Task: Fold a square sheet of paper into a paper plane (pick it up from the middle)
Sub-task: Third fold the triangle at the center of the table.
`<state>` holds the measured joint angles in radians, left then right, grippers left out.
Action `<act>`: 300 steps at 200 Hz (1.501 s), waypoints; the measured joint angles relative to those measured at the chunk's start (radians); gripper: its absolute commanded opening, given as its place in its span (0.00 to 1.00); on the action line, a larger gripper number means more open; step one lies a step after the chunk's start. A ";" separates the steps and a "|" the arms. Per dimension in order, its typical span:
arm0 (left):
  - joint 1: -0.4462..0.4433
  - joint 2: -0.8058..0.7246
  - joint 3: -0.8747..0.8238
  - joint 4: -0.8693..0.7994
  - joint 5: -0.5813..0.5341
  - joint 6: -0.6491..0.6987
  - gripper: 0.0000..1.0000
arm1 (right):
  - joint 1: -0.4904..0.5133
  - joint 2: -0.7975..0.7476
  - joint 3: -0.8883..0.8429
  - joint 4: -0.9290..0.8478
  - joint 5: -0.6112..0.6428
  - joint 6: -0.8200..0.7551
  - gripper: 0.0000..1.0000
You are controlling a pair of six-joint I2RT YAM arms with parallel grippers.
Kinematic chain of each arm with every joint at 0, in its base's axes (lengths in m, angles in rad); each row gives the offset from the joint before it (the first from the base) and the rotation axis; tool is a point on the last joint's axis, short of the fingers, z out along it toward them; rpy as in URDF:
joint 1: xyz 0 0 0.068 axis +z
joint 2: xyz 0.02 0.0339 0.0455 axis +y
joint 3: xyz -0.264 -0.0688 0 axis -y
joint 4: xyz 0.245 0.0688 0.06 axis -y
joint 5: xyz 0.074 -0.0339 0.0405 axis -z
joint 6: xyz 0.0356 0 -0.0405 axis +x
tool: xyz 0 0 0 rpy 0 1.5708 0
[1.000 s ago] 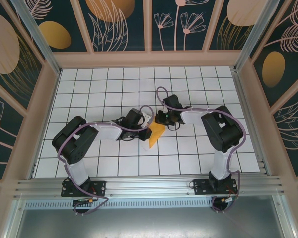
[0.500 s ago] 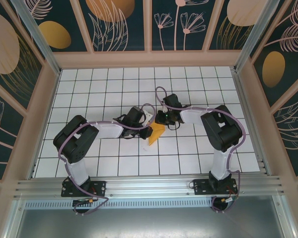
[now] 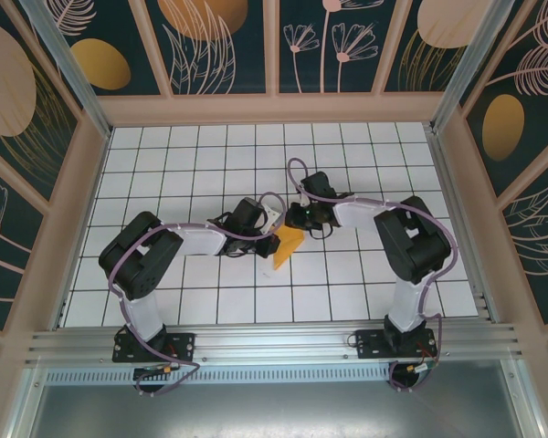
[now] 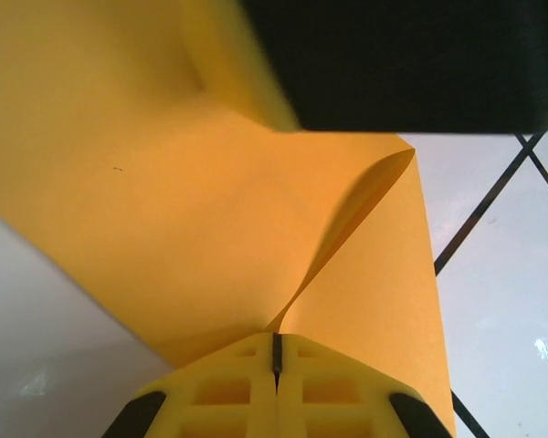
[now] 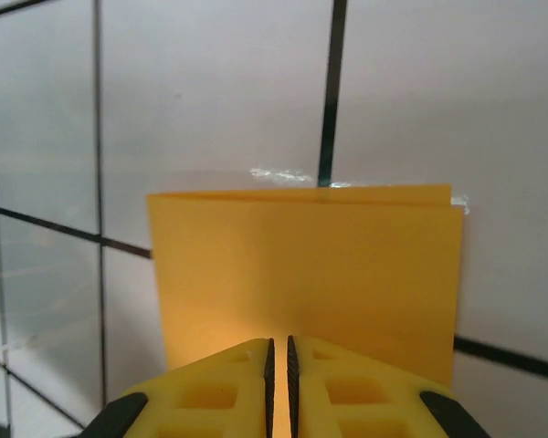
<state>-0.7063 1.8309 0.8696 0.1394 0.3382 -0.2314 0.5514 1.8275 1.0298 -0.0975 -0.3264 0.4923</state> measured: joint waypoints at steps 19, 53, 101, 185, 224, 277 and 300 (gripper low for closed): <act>0.001 0.000 -0.003 0.007 0.004 0.000 0.03 | 0.000 -0.129 -0.080 0.011 0.000 0.035 0.14; 0.006 0.000 -0.017 0.034 0.021 -0.001 0.03 | 0.008 -0.340 -0.275 0.089 -0.039 0.132 0.11; 0.006 0.000 -0.019 0.039 0.022 -0.001 0.04 | 0.166 -0.365 -0.427 0.203 -0.070 0.275 0.10; 0.006 0.000 -0.019 0.038 0.025 -0.001 0.04 | 0.236 -0.253 -0.425 0.303 -0.070 0.355 0.10; 0.006 0.001 -0.019 0.039 0.026 -0.001 0.04 | 0.236 -0.219 -0.419 0.304 -0.067 0.354 0.11; 0.008 0.003 -0.019 0.040 0.032 0.000 0.04 | 0.236 -0.205 -0.417 0.300 -0.059 0.352 0.11; 0.008 0.004 -0.019 0.040 0.032 0.000 0.04 | 0.236 -0.202 -0.416 0.300 -0.060 0.352 0.12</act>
<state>-0.6983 1.8347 0.8509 0.1799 0.3702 -0.2317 0.7876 1.6257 0.6136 0.2028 -0.3859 0.8444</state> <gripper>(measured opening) 0.059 0.115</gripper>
